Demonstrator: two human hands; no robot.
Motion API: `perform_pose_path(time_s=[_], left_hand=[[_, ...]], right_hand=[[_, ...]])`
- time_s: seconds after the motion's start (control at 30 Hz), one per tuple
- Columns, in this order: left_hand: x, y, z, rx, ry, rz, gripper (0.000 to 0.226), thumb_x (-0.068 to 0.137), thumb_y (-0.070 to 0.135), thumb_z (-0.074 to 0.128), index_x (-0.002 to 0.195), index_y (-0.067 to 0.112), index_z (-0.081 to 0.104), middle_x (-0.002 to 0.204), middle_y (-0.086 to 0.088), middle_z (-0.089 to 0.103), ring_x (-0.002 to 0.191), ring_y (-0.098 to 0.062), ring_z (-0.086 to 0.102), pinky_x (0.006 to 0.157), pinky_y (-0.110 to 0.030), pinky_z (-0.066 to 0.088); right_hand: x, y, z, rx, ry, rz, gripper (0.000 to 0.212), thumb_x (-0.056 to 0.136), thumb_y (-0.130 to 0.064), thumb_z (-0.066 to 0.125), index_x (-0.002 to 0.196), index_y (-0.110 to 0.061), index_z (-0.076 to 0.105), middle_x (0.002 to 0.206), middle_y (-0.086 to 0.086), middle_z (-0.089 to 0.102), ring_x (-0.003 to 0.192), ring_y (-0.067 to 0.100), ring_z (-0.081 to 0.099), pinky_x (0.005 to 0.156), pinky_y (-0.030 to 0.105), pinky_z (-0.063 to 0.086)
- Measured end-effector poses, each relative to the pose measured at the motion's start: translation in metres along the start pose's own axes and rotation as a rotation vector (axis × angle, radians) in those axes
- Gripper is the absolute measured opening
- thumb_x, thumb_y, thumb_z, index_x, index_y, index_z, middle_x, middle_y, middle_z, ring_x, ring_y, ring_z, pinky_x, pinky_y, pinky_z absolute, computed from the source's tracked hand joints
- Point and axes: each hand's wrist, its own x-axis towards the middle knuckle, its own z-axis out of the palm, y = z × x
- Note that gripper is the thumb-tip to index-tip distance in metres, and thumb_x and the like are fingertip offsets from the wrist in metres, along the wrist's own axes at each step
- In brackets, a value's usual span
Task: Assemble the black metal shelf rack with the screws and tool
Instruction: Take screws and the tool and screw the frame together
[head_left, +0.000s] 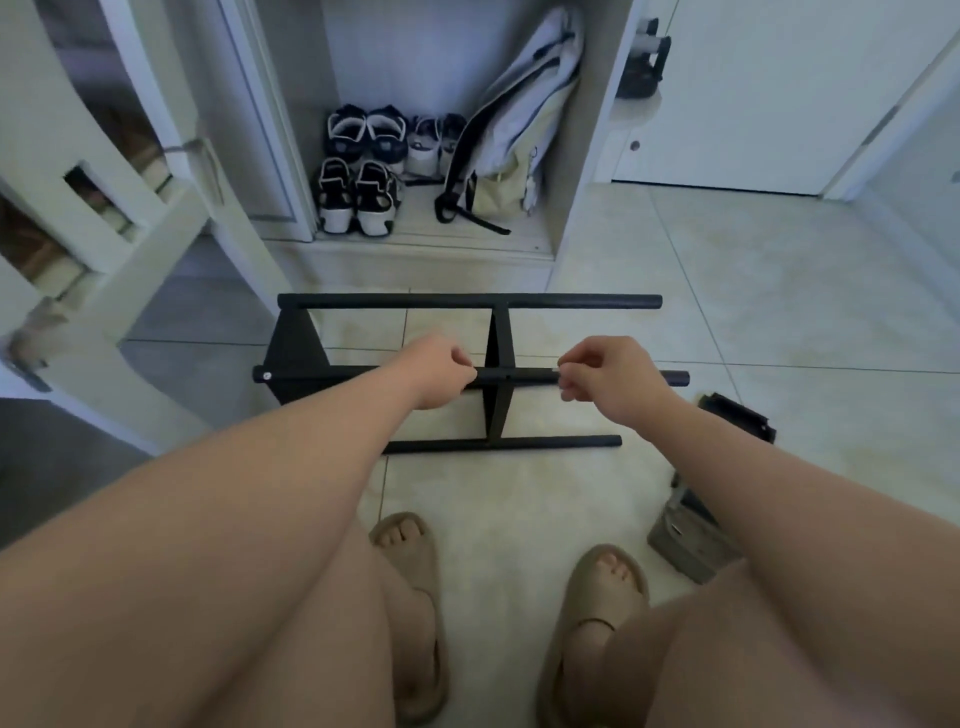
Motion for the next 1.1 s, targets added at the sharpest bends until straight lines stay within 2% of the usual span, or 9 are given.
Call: perform_pose_path(time_s=[0.1,0.2,0.4,0.57,0.67,0.77,0.87,0.97,1.1], left_hand=[[0.029,-0.004,0.003,0.016,0.029,0.014,0.012,0.097,0.024,0.057,0.096,0.019,0.068,0.099,-0.002,0.069,0.098,-0.024,0.063,0.084,-0.031,0.049],[0.055,-0.01,0.01,0.068,0.022,0.014,0.024,0.098,0.026,0.054,0.104,0.011,0.071,0.106,-0.008,0.071,0.102,-0.027,0.064,0.089,-0.036,0.052],[0.096,-0.015,0.025,0.114,-0.052,0.016,0.029,0.102,0.03,0.047,0.108,0.011,0.068,0.107,-0.009,0.069,0.101,-0.028,0.063,0.089,-0.038,0.05],[0.118,-0.018,0.027,0.067,-0.113,-0.013,0.042,0.103,0.034,0.044,0.104,-0.001,0.067,0.111,-0.017,0.071,0.104,-0.034,0.064,0.095,-0.045,0.05],[0.126,-0.022,0.03,0.052,-0.149,-0.041,0.043,0.102,0.038,0.046,0.107,0.002,0.067,0.115,-0.017,0.07,0.108,-0.034,0.064,0.097,-0.043,0.049],[0.132,-0.023,0.035,0.046,-0.172,-0.067,0.044,0.101,0.041,0.047,0.104,0.003,0.069,0.101,-0.015,0.07,0.095,-0.031,0.062,0.089,-0.037,0.047],[0.134,-0.019,0.037,0.05,-0.183,-0.093,0.043,0.101,0.044,0.047,0.081,0.008,0.061,0.072,-0.006,0.05,0.076,-0.026,0.05,0.071,-0.034,0.038],[0.137,-0.013,0.041,0.046,-0.195,-0.121,0.047,0.1,0.046,0.048,0.07,0.011,0.046,0.068,-0.004,0.041,0.071,-0.023,0.043,0.069,-0.032,0.033],[0.14,-0.006,0.047,0.042,-0.22,-0.112,0.045,0.101,0.041,0.049,0.069,0.011,0.041,0.069,-0.004,0.038,0.066,-0.021,0.038,0.061,-0.033,0.029]], right_hand=[[0.022,0.005,0.01,-0.061,-0.059,0.012,0.006,0.097,-0.01,0.064,0.091,-0.012,0.066,0.082,0.004,0.076,0.077,0.017,0.076,0.092,0.047,0.059],[0.041,0.009,0.02,-0.098,-0.122,0.007,0.009,0.095,-0.007,0.063,0.088,-0.012,0.064,0.081,0.004,0.077,0.077,0.017,0.076,0.093,0.049,0.058],[0.073,0.017,0.033,-0.112,-0.238,0.008,0.011,0.095,-0.003,0.061,0.088,-0.011,0.063,0.081,0.006,0.076,0.075,0.017,0.076,0.09,0.044,0.059],[0.084,0.027,0.04,-0.104,-0.272,0.021,0.01,0.095,-0.003,0.061,0.088,-0.01,0.062,0.08,0.005,0.077,0.074,0.017,0.076,0.09,0.044,0.059],[0.086,0.031,0.041,-0.1,-0.275,0.022,0.012,0.095,-0.002,0.06,0.087,-0.011,0.062,0.08,0.005,0.077,0.075,0.018,0.076,0.091,0.046,0.059],[0.087,0.032,0.04,-0.09,-0.266,0.027,0.011,0.096,-0.002,0.06,0.088,-0.01,0.062,0.082,0.006,0.077,0.076,0.019,0.076,0.091,0.046,0.059],[0.086,0.032,0.042,-0.091,-0.273,0.014,0.01,0.095,-0.004,0.063,0.088,-0.01,0.061,0.082,0.006,0.077,0.075,0.016,0.076,0.091,0.046,0.059],[0.085,0.032,0.045,-0.101,-0.278,-0.002,0.01,0.095,-0.005,0.065,0.087,-0.011,0.06,0.08,0.003,0.076,0.073,0.014,0.075,0.09,0.05,0.058],[0.084,0.033,0.046,-0.093,-0.268,-0.005,0.012,0.094,-0.005,0.066,0.086,-0.011,0.06,0.08,0.006,0.076,0.074,0.015,0.075,0.088,0.053,0.058]])
